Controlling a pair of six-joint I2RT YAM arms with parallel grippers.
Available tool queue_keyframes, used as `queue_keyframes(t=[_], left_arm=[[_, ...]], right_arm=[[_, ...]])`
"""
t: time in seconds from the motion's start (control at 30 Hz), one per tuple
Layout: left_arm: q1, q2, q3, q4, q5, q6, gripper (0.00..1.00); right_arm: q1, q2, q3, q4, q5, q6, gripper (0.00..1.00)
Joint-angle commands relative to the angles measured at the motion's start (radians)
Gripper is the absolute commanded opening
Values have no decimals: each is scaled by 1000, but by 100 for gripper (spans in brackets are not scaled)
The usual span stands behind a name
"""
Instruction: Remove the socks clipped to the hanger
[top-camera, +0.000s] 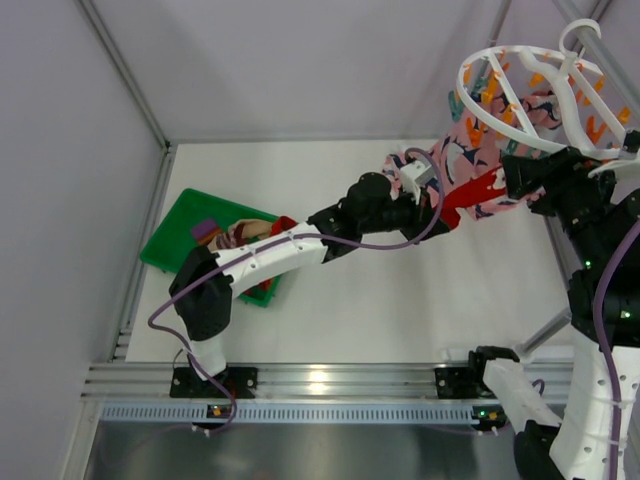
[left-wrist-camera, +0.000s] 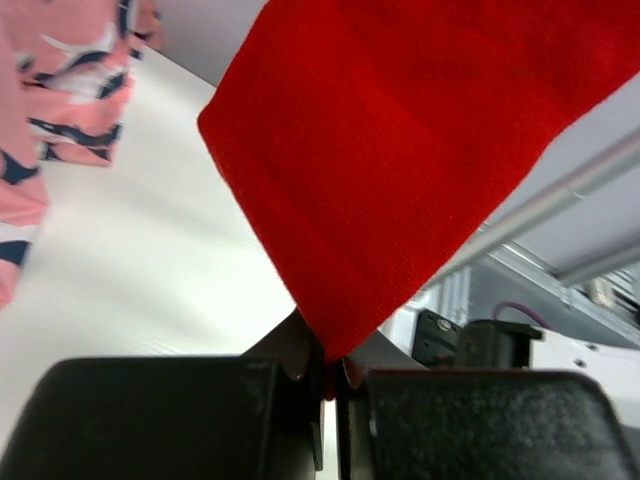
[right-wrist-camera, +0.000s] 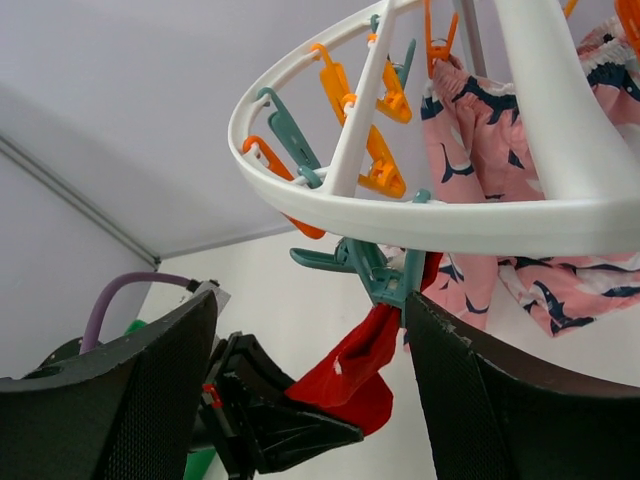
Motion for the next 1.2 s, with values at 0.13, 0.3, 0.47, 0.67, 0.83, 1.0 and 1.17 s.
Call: queue_keyframes(t=[0.13, 0.3, 0.47, 0.67, 0.83, 1.0, 1.17], left_arm=[[76, -4, 73, 21, 330, -188, 0], [124, -2, 89, 21, 466, -249, 0], [167, -16, 90, 53, 609, -310, 0], [198, -24, 77, 121, 720, -374, 0], [202, -47, 5, 123, 643, -363, 0], [180, -76, -72, 121, 400, -322, 0], [111, -125, -141, 121, 162, -170, 0]], right_arm=[[-6, -35, -55, 34, -96, 2, 72], [-6, -54, -149, 74, -165, 24, 73], [-6, -54, -206, 123, -203, 31, 75], [-6, -46, -180, 128, -181, 24, 79], [-6, -14, -79, 54, -93, -5, 79], [-6, 8, -14, 3, 2, -1, 78], [-6, 15, 12, -38, 54, 13, 77]])
